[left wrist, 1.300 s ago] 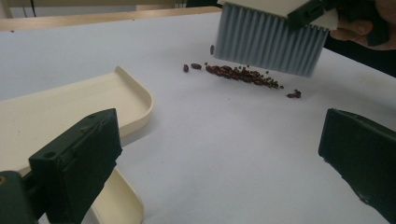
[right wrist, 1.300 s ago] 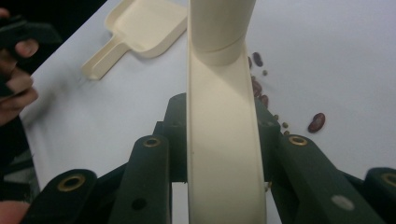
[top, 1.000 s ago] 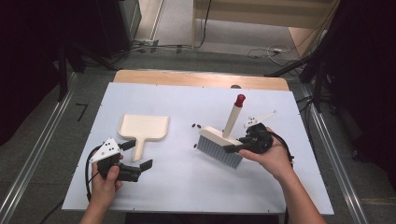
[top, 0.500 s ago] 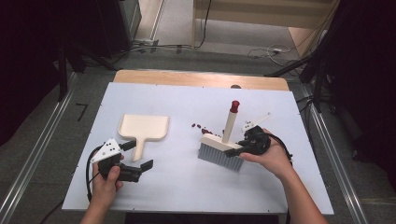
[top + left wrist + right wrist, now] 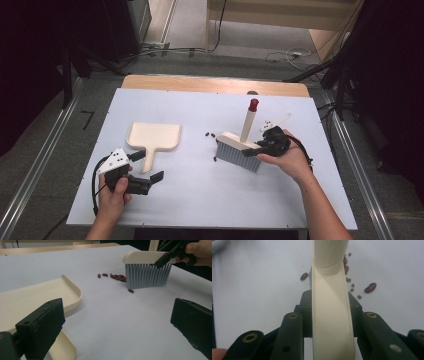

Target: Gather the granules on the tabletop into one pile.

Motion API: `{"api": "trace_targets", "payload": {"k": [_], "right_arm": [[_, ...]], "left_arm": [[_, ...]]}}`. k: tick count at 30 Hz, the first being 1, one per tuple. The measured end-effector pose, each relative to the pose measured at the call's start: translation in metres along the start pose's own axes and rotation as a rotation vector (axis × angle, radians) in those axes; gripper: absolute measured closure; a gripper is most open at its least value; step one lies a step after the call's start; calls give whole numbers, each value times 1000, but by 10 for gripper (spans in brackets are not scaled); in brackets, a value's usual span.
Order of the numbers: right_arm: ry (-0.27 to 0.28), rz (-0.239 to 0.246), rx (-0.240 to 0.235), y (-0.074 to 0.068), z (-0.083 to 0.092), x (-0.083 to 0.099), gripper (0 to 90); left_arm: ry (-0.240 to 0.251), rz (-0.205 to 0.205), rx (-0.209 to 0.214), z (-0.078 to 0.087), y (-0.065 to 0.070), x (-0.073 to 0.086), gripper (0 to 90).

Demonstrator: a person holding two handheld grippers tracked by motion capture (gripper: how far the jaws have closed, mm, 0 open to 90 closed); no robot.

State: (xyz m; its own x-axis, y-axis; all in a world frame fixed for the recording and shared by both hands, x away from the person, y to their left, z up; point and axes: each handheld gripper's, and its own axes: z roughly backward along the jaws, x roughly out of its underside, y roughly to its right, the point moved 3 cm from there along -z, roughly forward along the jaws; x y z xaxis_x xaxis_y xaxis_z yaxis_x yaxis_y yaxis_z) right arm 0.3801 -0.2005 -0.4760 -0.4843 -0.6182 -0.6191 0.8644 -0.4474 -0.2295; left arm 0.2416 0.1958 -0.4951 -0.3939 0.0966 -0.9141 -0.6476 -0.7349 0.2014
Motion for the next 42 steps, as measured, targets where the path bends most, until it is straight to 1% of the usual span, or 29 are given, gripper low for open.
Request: {"api": "trace_targets", "payload": {"k": [7,8,11,14,16,17,18,21,23,25,28,30,31,35,37,42], "right_arm": [[20,-17,49,6,1,-4,652],[25,-15,52,6,2,-4,653],[37,-29,59,1,7,-6,652],[59,-26,41,-8,13,-11,653],[66,-13,28,-18,15,-15,652],[69,-5,29,-22,15,-17,652],[70,-9,23,-27,15,-19,652],[72,5,2,-39,9,-22,652],[60,6,-16,-46,1,-22,652],[42,9,-27,-49,-9,-21,652],[13,1,-31,-48,-21,-18,653],[10,-13,-27,-44,-25,-18,652],[11,-21,-30,-41,-25,-18,652],[9,-58,-13,-27,-22,-15,652],[13,-57,13,-22,-21,-13,652],[17,-64,39,-16,-17,-12,652]], "left_arm": [[6,3,-2,1,-1,0,0],[5,3,-2,1,-1,0,0],[5,3,-1,0,-1,0,0],[1,1,-1,0,-1,0,0],[-1,-1,-3,0,-1,0,0],[0,0,-2,0,-1,0,0],[0,-1,-1,0,0,0,0],[2,-3,-3,0,0,0,0],[1,-5,-3,0,1,0,0],[3,-4,-1,0,1,-1,0],[4,-4,0,1,1,-1,0],[7,-2,-1,1,0,-1,0],[7,-2,-3,2,0,-1,0],[9,3,-2,2,-1,-1,0],[10,6,1,2,-1,0,0],[11,6,-1,2,-2,-1,0]]}}
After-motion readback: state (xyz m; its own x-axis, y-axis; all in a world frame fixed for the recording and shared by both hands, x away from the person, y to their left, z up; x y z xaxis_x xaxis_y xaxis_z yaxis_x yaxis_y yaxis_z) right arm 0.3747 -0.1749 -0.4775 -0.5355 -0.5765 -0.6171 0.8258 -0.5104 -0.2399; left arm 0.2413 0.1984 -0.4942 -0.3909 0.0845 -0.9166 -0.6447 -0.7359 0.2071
